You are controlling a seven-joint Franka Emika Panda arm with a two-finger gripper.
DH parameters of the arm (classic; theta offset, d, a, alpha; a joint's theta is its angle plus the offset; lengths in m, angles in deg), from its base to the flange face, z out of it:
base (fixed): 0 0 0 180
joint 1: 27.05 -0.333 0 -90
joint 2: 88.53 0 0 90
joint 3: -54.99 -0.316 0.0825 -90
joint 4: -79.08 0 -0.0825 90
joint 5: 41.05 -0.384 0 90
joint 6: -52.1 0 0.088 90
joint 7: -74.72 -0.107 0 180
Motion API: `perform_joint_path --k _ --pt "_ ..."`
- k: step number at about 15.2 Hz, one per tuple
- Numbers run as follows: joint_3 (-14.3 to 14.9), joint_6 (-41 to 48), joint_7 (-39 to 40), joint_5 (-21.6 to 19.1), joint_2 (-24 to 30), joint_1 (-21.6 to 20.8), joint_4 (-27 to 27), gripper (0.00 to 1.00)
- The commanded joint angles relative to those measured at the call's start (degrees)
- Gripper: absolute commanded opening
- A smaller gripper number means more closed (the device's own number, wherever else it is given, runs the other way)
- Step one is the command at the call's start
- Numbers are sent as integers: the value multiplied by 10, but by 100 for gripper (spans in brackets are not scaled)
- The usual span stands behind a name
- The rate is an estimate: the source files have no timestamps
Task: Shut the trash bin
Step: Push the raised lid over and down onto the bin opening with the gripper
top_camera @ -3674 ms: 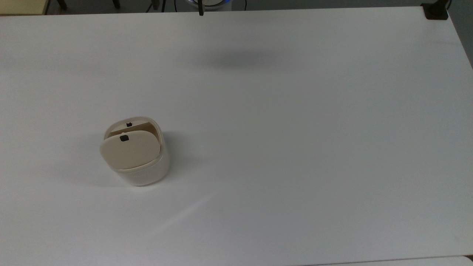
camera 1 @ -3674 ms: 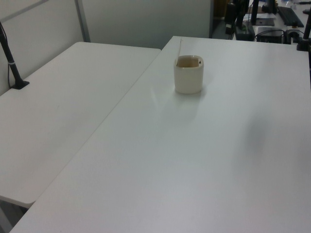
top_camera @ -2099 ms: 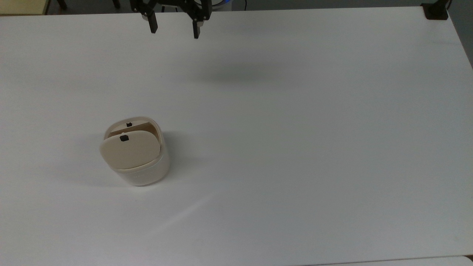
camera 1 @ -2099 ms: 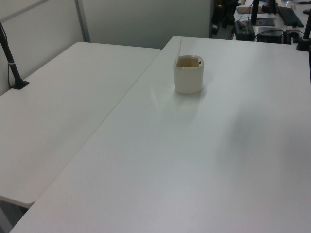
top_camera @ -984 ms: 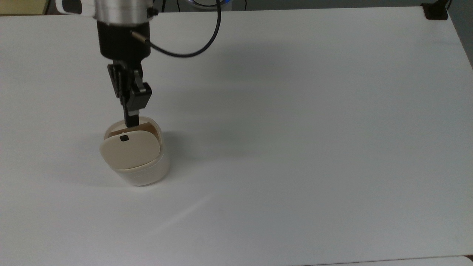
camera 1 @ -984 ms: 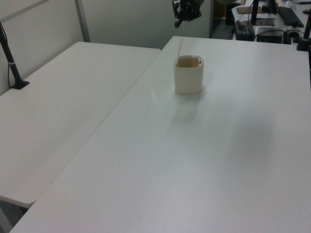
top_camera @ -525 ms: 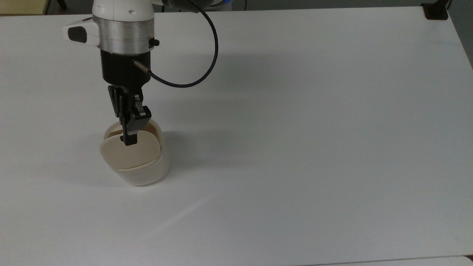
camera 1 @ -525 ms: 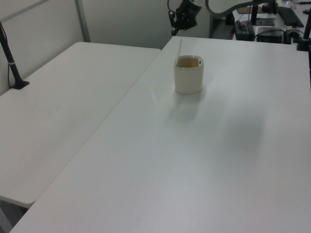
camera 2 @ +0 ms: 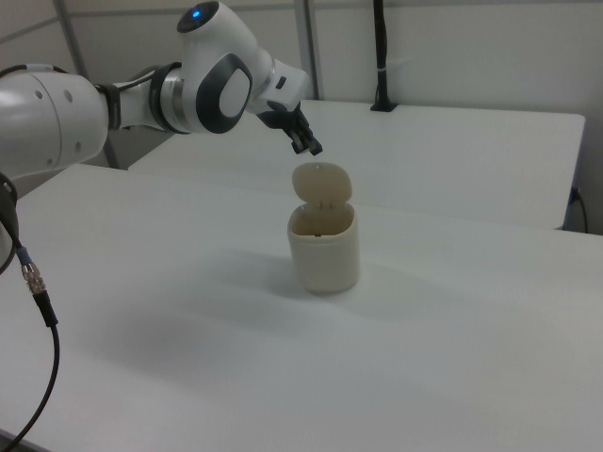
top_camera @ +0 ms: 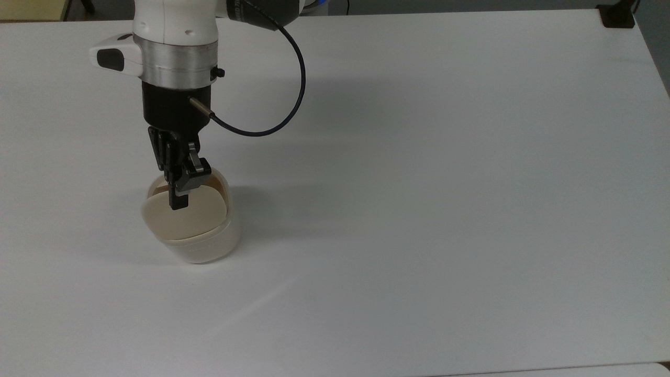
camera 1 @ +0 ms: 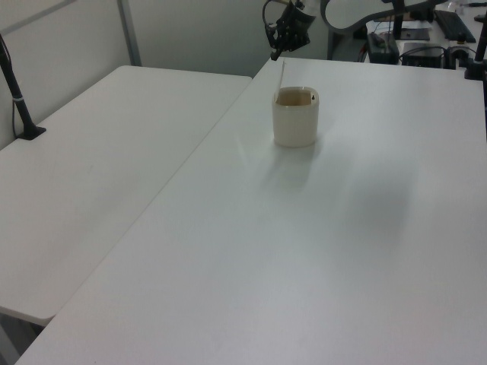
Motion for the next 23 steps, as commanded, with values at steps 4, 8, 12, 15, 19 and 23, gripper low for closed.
perform_joint_path --k 4,8,12,15,19,23 --pt "5 -7 -10 38 22 2 -55 0" --pt "5 -4 -7 52 58 2 -93 0" --pt "2 -1 18 53 79 9 -131 0" --pt "2 -1 19 53 79 15 -155 0" --pt "1 0 20 78 78 15 -183 0" --pt "2 0 21 79 76 16 -188 0"
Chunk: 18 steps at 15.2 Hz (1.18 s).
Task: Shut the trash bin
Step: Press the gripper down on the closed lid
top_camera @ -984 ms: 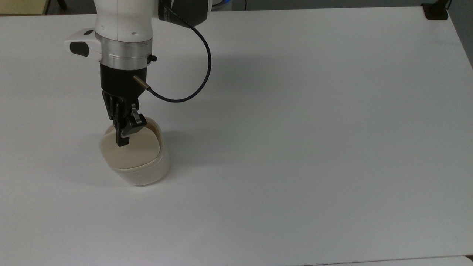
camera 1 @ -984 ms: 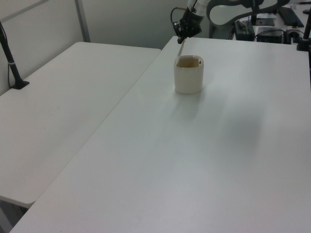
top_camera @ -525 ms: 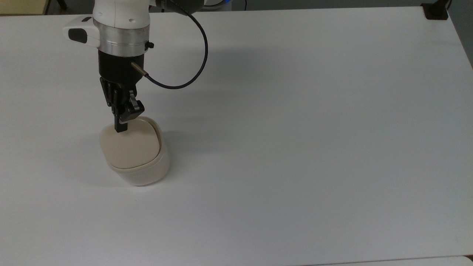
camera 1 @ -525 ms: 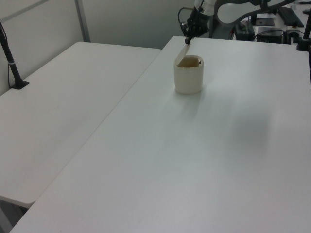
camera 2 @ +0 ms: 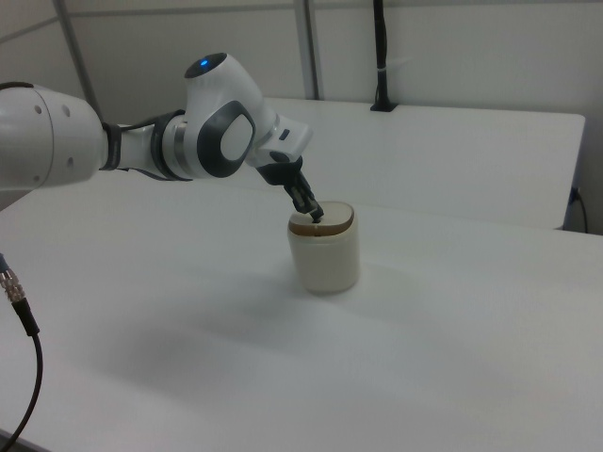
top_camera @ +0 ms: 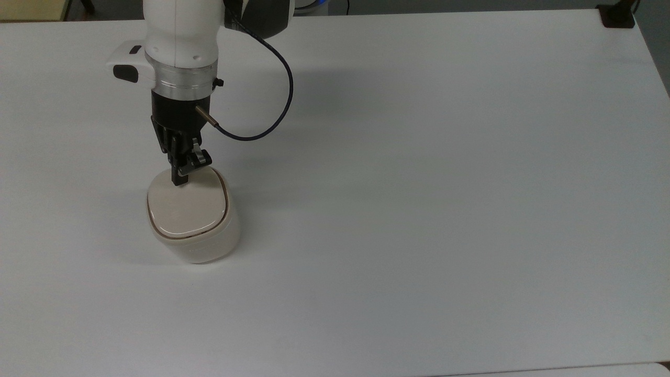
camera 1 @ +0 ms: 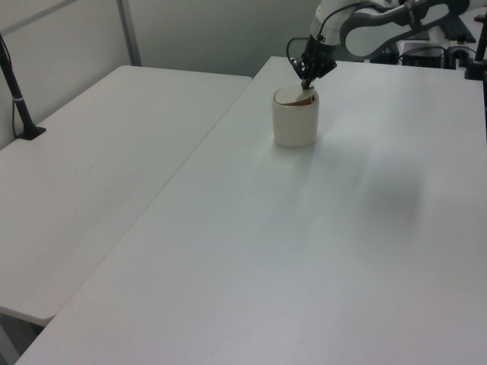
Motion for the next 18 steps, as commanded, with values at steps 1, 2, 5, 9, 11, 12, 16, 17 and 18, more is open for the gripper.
perform_joint_path --k 1,2,5,9,11,12,16,17,18 --pt "1 0 10 10 21 3 -29 0" --pt "1 0 10 10 19 4 -34 0" --pt "1 0 7 11 14 4 -36 0" --pt "1 0 6 26 5 0 -43 0" --pt "0 0 6 27 5 -1 -50 0" --pt "0 0 6 28 4 -1 -50 0" --pt "0 1 6 27 8 3 -45 0" --pt "0 1 6 27 8 3 -44 0" --pt "0 1 6 26 9 4 -44 0"
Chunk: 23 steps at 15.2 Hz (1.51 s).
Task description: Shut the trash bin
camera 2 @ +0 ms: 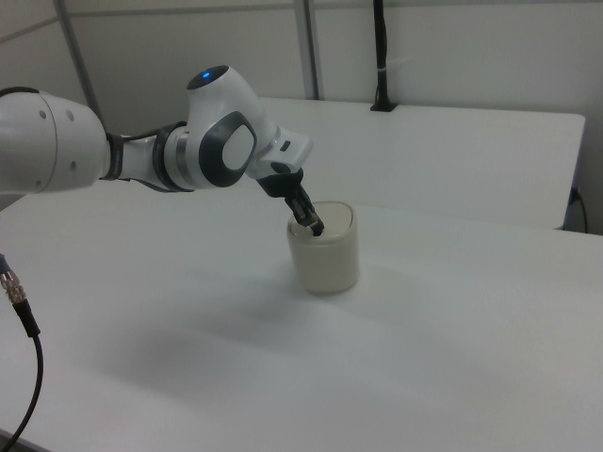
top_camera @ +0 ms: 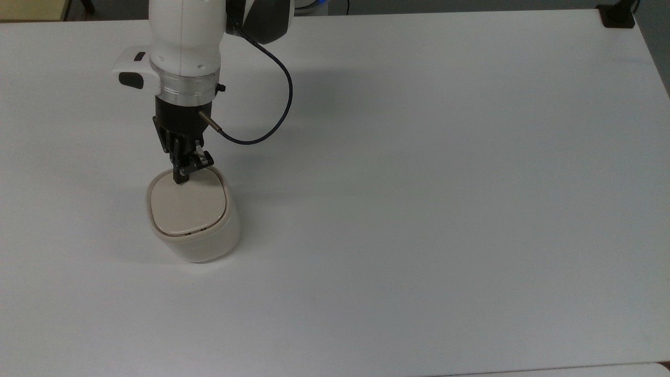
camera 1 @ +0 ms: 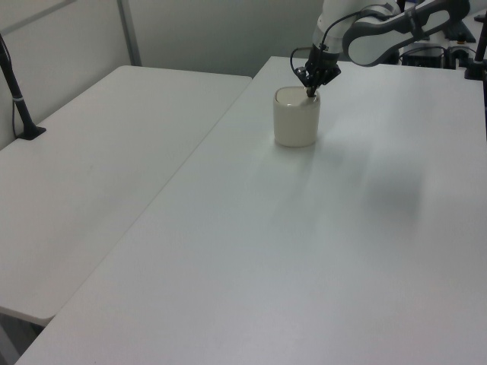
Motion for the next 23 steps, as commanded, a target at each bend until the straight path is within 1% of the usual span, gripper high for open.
perform_joint_path --k 1,3,4,7,8,10,12,13,14,15,16,17,20,22,23 --pt "1 2 6 5 10 1 -20 0" --pt "1 4 6 1 24 5 -16 0" --pt "1 18 6 -1 30 7 -10 0" --pt "-2 92 6 -8 51 6 28 0" --pt "-3 109 6 -18 65 6 33 0" --pt "-3 141 15 -53 96 3 34 0" --pt "-6 190 44 -74 130 -1 34 1" --pt "-14 223 65 -83 148 -1 33 10" --pt "-23 265 99 -102 174 -2 33 41" --pt "-23 291 121 -119 190 -2 31 69" --pt "-24 321 143 -140 213 -5 28 87" --pt "-24 340 156 -142 227 -16 26 100" --pt "-24 389 216 -142 246 -48 16 100" --pt "-24 403 309 -142 252 -68 1 100" --pt "-24 404 350 -139 251 -70 -1 100"
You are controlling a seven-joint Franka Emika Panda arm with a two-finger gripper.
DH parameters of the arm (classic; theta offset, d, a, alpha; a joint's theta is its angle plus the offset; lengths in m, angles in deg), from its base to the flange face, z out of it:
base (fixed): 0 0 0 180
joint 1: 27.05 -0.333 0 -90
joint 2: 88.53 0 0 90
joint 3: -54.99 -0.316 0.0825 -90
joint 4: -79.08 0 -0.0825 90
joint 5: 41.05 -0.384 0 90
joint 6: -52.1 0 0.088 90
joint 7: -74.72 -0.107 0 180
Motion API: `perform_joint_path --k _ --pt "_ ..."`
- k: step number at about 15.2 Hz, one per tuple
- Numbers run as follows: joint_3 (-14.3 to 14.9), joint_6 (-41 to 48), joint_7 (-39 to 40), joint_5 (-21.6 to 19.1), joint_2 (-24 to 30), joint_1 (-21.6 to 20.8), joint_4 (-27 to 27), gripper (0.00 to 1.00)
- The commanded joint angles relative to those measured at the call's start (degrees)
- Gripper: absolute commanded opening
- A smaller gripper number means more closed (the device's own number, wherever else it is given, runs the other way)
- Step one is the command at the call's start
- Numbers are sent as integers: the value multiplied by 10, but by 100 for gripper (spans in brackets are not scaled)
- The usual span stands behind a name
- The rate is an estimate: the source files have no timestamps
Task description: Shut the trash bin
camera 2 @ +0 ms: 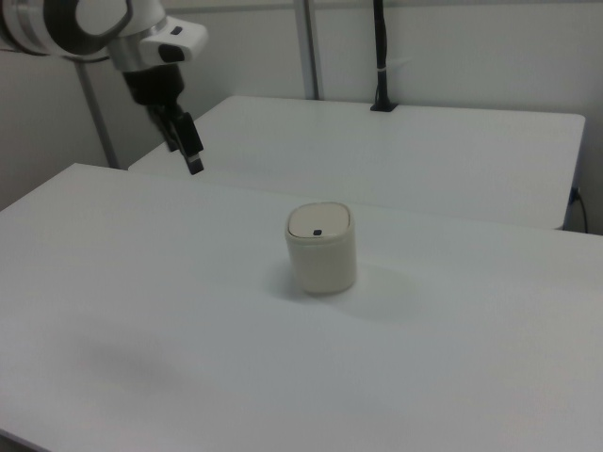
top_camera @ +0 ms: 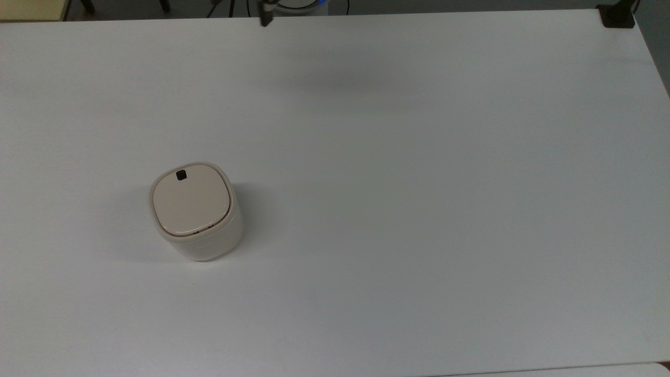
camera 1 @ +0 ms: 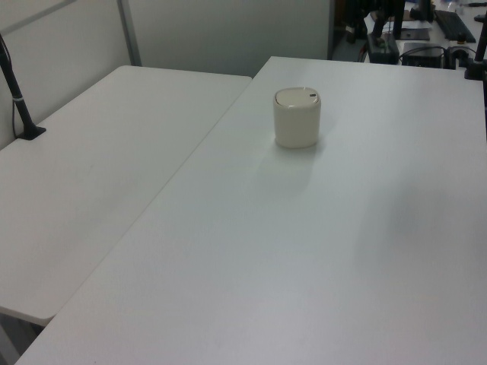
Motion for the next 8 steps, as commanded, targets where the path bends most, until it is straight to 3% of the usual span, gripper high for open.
perform_joint_path --k 1,3,8 --pt "4 8 159 -1 8 -20 -28 100" --pt "5 6 244 -2 -11 -13 -9 100" --pt "5 7 248 -1 -15 -12 -6 100"
